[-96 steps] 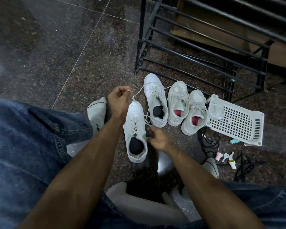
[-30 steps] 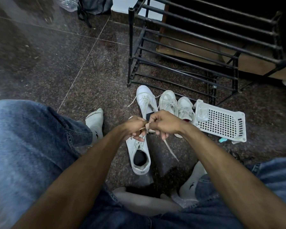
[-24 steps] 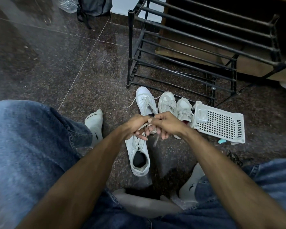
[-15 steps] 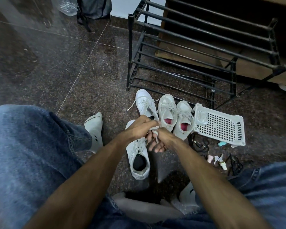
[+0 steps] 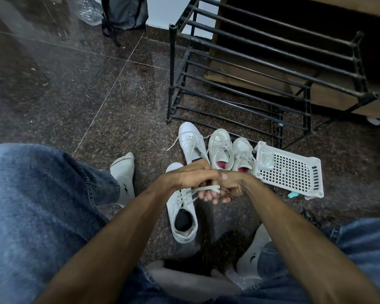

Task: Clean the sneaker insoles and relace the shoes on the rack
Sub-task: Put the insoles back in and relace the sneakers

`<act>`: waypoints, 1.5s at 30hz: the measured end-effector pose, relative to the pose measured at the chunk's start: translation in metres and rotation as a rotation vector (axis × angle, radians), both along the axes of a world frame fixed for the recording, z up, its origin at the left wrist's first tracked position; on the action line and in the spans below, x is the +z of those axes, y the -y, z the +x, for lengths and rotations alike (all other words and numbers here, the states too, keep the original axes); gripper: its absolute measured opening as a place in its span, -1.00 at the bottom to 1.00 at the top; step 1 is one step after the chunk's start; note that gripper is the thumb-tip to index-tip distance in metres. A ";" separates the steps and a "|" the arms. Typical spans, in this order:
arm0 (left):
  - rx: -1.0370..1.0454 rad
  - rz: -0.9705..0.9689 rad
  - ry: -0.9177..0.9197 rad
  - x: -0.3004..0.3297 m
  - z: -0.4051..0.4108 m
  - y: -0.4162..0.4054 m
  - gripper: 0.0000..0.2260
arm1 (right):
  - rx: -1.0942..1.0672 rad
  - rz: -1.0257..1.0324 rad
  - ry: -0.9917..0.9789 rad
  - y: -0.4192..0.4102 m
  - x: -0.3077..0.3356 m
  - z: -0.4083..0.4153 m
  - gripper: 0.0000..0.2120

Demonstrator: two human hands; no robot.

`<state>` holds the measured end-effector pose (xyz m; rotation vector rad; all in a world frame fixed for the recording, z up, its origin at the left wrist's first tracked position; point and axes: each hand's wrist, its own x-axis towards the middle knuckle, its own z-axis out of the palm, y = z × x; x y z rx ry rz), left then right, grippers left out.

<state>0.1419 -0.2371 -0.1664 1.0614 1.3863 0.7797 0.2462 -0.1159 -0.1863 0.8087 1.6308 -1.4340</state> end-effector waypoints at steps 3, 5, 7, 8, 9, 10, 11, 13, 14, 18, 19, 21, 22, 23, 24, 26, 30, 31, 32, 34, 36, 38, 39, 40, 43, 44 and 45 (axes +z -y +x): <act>0.046 0.017 0.034 0.001 -0.003 0.000 -0.57 | -0.190 0.169 -0.016 -0.013 -0.004 -0.001 -0.77; 0.098 0.051 0.052 0.001 -0.007 0.000 -0.54 | -0.384 0.244 -0.030 -0.023 -0.005 0.001 -0.79; 0.160 0.095 0.057 0.003 -0.011 -0.001 -0.52 | -0.556 0.181 -0.045 -0.029 -0.001 0.004 -0.85; 0.190 0.124 0.074 0.004 -0.013 -0.001 -0.53 | -0.626 0.129 -0.057 -0.030 0.002 0.005 -0.84; 0.220 0.155 0.110 0.006 -0.015 -0.002 -0.54 | -0.675 0.084 -0.073 -0.030 0.005 0.006 -0.81; 0.256 0.184 0.161 0.007 -0.017 -0.003 -0.54 | -0.708 0.051 -0.095 -0.030 0.006 0.006 -0.76; 0.303 0.204 0.225 0.009 -0.018 -0.004 -0.52 | -0.739 0.024 -0.122 -0.029 0.007 0.005 -0.73; 0.413 0.220 0.381 0.012 -0.020 -0.005 -0.50 | -0.799 -0.023 -0.187 -0.028 0.007 0.002 -0.69; 0.462 0.227 0.457 0.014 -0.021 -0.005 -0.51 | -0.819 -0.040 -0.224 -0.027 0.006 0.001 -0.68; 0.581 0.280 0.567 0.018 -0.027 -0.007 -0.50 | -0.647 -0.014 -0.375 -0.022 0.004 0.000 -0.65; 0.598 0.294 0.577 0.018 -0.029 -0.008 -0.50 | -0.575 -0.026 -0.396 -0.018 0.006 0.000 -0.65; 0.621 0.325 0.588 0.017 -0.031 -0.010 -0.49 | -0.460 -0.065 -0.423 -0.011 0.009 -0.003 -0.71; 0.627 0.338 0.587 0.017 -0.031 -0.011 -0.49 | -0.419 -0.087 -0.434 -0.008 0.010 -0.004 -0.76; 0.629 0.347 0.587 0.016 -0.032 -0.011 -0.49 | -0.385 -0.105 -0.448 -0.005 0.011 -0.006 -0.82; 0.633 0.349 0.593 0.016 -0.032 -0.010 -0.49 | -0.353 -0.112 -0.464 -0.002 0.011 -0.008 -0.88; 0.633 0.350 0.612 0.016 -0.033 -0.010 -0.50 | -0.306 -0.071 -0.504 0.002 0.011 -0.012 -0.93; 0.853 0.298 0.389 0.002 -0.034 -0.013 -0.66 | -0.448 0.057 -0.533 0.005 0.003 -0.016 -0.80; 0.968 0.237 0.298 -0.004 -0.033 -0.014 -0.70 | -0.493 0.064 -0.533 0.004 0.001 -0.016 -0.79; 1.068 0.148 0.183 -0.013 -0.032 -0.013 -0.73 | -0.529 0.071 -0.524 0.004 -0.001 -0.015 -0.79; 1.089 -0.092 -0.163 -0.030 -0.029 -0.007 -0.75 | -0.586 0.077 -0.492 0.003 -0.002 -0.014 -0.79; 0.907 -0.305 -0.500 -0.043 -0.024 0.002 -0.81 | -0.641 0.061 -0.448 0.002 -0.003 -0.012 -0.79; 0.776 -0.348 -0.559 -0.047 -0.024 0.006 -0.90 | -0.687 0.053 -0.414 0.001 -0.005 -0.011 -0.78; 0.722 -0.335 -0.451 -0.047 -0.024 0.005 -0.91 | -0.704 0.056 -0.399 0.000 -0.006 -0.011 -0.77; 0.645 -0.327 -0.298 -0.047 -0.022 0.003 -0.90 | -0.720 0.059 -0.386 -0.001 -0.008 -0.011 -0.76; 0.460 -0.287 -0.052 -0.040 -0.010 0.000 -0.88 | -0.721 0.086 -0.332 -0.001 -0.010 -0.010 -0.75; 0.466 -0.236 -0.048 -0.040 -0.008 0.000 -0.86 | -0.708 0.099 -0.304 -0.001 -0.010 -0.010 -0.74; 0.483 -0.177 -0.040 -0.041 -0.007 0.000 -0.82 | -0.695 0.110 -0.272 0.000 -0.010 -0.010 -0.73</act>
